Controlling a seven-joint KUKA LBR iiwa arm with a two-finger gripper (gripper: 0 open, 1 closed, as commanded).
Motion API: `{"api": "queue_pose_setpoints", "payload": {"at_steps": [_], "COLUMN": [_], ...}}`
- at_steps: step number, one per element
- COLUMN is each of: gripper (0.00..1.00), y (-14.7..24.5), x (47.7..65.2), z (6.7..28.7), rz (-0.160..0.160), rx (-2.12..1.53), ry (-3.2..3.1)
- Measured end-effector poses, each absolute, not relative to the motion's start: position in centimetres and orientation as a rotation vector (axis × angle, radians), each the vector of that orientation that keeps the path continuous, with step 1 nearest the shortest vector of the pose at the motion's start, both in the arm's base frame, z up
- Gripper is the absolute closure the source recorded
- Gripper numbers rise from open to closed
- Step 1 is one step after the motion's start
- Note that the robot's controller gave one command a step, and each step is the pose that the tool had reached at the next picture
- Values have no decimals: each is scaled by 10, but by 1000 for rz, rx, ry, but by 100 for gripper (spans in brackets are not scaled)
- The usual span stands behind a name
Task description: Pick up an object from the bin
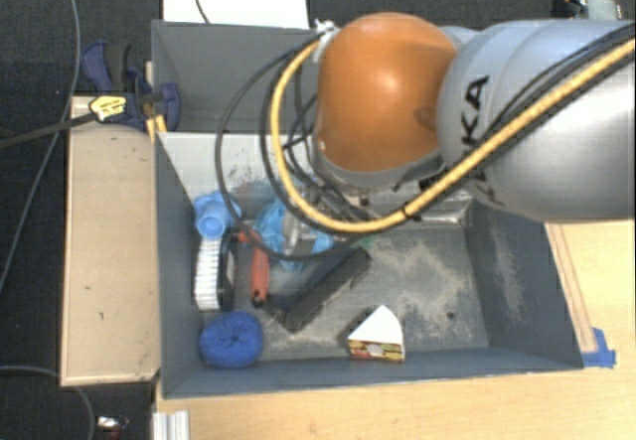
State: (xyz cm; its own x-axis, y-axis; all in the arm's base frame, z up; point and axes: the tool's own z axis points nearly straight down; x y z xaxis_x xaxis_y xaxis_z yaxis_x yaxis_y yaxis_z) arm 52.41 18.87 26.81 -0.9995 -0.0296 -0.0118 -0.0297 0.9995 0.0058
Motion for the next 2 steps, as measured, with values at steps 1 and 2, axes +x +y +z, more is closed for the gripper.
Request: {"api": "queue_pose_setpoints", "payload": {"at_steps": [1, 2], "gripper": [100, 100], "y": [189, 205], "x": [524, 526], "z": [268, 261], "rz": [9, 10], "rx": [-48, -102], "ry": [3130, 3127]}}
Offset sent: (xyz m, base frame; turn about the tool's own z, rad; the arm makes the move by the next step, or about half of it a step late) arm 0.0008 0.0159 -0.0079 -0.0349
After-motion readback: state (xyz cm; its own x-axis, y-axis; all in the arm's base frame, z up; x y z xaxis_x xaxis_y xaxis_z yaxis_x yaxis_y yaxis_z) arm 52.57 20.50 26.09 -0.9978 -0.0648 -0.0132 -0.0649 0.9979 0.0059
